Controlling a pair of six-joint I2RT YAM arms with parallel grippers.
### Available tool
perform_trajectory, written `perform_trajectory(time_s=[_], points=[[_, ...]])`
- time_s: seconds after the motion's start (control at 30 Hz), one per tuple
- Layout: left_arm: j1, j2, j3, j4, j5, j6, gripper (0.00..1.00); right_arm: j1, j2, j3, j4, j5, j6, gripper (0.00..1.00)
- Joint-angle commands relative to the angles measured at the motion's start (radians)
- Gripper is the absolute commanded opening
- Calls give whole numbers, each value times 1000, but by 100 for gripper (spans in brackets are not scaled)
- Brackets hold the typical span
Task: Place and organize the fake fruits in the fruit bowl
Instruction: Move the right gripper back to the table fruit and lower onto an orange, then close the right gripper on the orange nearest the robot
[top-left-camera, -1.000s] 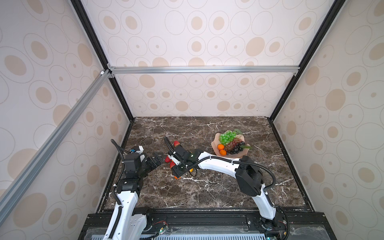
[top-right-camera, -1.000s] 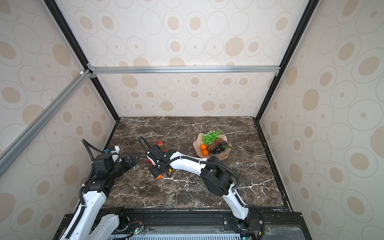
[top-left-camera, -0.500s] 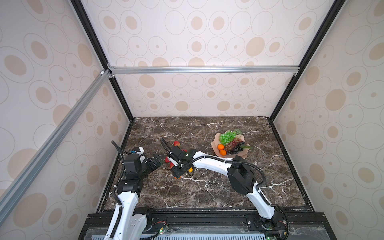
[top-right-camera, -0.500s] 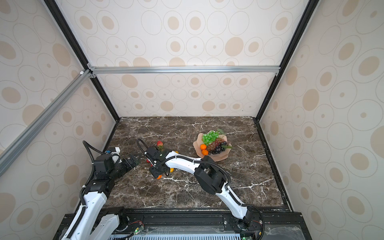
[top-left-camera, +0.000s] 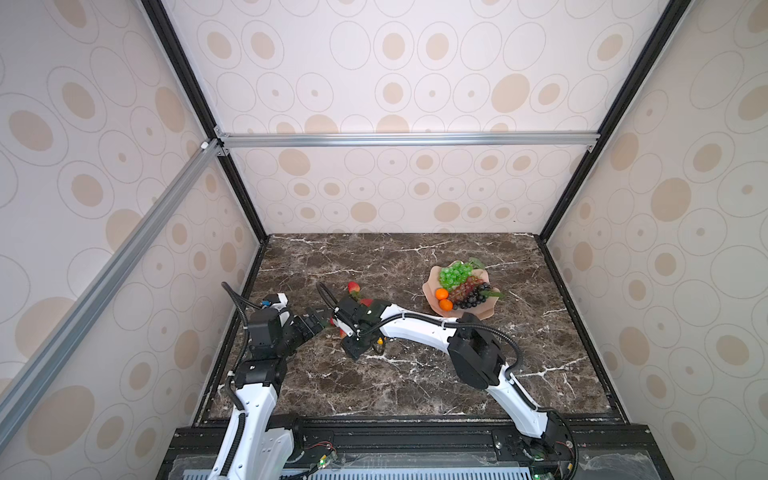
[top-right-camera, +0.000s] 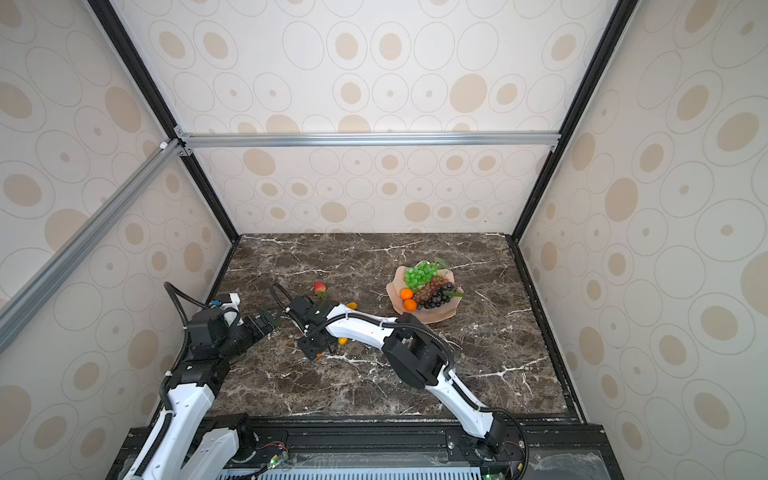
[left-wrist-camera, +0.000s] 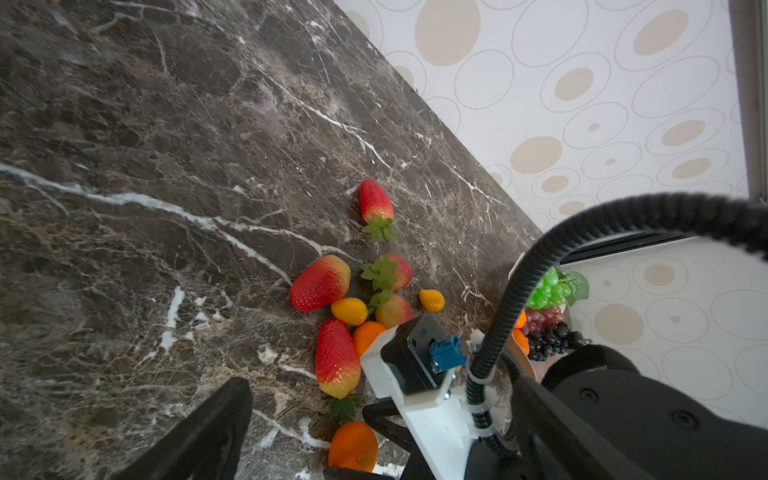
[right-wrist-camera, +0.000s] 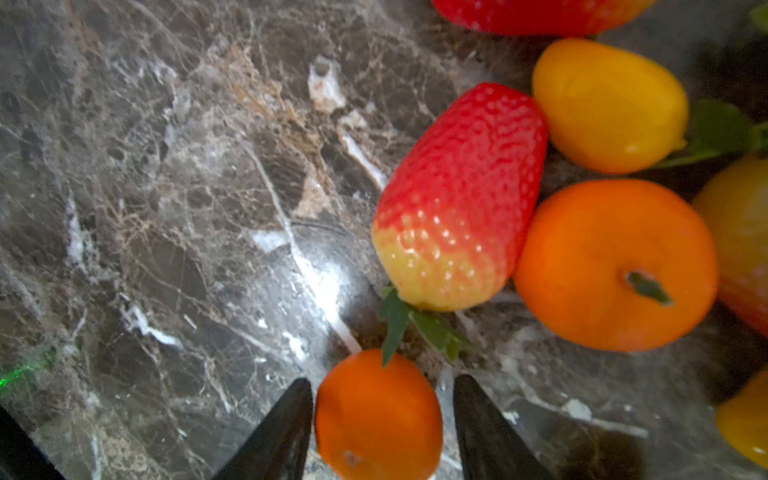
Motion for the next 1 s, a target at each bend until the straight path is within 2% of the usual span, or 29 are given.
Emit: perform_trajectory(time_s=[0.0,0.33,0.63,0.77,0.97], points=[[7,-11,-1,16,12,-10,98,10,22,26,-38,-8,-11,55],[8,-10,1,14,12,-8,98,10,-10,-1,-15,-11,-11,46],[8,-5,0,51,17,-8,98,-11,-160,-139,102,0,48,42],[6,18,25,61,64,20,98,-33,-247,-229,160,-2,77,42],[-75,63,56,104,34,36,98,-75,-371,-363,232,22,102,41]])
